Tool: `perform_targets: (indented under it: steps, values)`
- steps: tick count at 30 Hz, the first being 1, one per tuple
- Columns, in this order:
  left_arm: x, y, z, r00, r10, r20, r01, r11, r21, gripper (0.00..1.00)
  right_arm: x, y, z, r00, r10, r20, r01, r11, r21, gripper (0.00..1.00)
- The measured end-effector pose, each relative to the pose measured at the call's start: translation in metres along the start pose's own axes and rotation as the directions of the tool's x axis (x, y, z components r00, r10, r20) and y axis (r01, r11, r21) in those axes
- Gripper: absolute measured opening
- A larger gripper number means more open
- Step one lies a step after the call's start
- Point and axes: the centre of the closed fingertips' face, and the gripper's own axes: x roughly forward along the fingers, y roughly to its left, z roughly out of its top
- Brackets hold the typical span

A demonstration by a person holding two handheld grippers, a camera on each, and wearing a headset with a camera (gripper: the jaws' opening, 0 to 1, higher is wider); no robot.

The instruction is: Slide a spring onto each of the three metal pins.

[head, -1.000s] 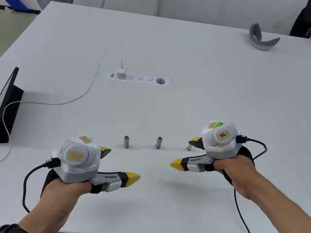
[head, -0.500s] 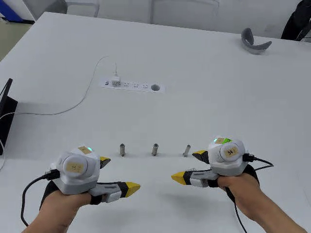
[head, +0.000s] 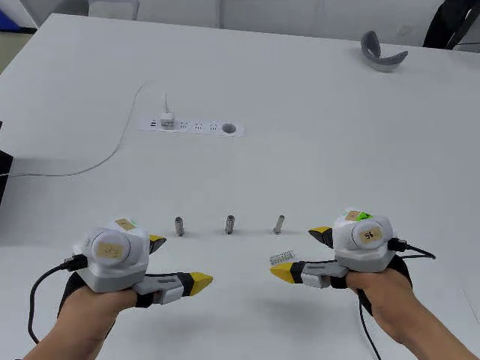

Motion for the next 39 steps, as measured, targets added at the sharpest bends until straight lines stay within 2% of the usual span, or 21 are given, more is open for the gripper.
perform_targets:
  steps: [15, 22, 32, 39]
  values:
    - [0.013, -0.009, 0.008, 1.0, -0.009, -0.004, 0.009, 1.0, 0.015, 0.74, -0.024, -0.016, -0.008, 0.9988, -0.038, 0.031, 0.037, 0.999, 0.036, 0.78]
    - [0.019, -0.014, 0.011, 0.9999, -0.016, -0.005, 0.016, 1.0, 0.019, 0.74, -0.03, -0.022, -0.011, 0.9979, -0.051, 0.04, 0.049, 0.997, 0.054, 0.79]
    - [0.036, -0.022, 0.016, 0.999, -0.04, -0.021, 0.041, 0.998, 0.047, 0.74, -0.039, -0.023, -0.019, 0.9973, -0.058, 0.045, 0.055, 0.997, 0.063, 0.81]
    - [0.052, -0.035, 0.021, 0.997, -0.066, -0.039, 0.069, 0.995, 0.069, 0.74, -0.046, -0.025, -0.025, 0.9977, -0.054, 0.041, 0.051, 0.997, 0.062, 0.82]
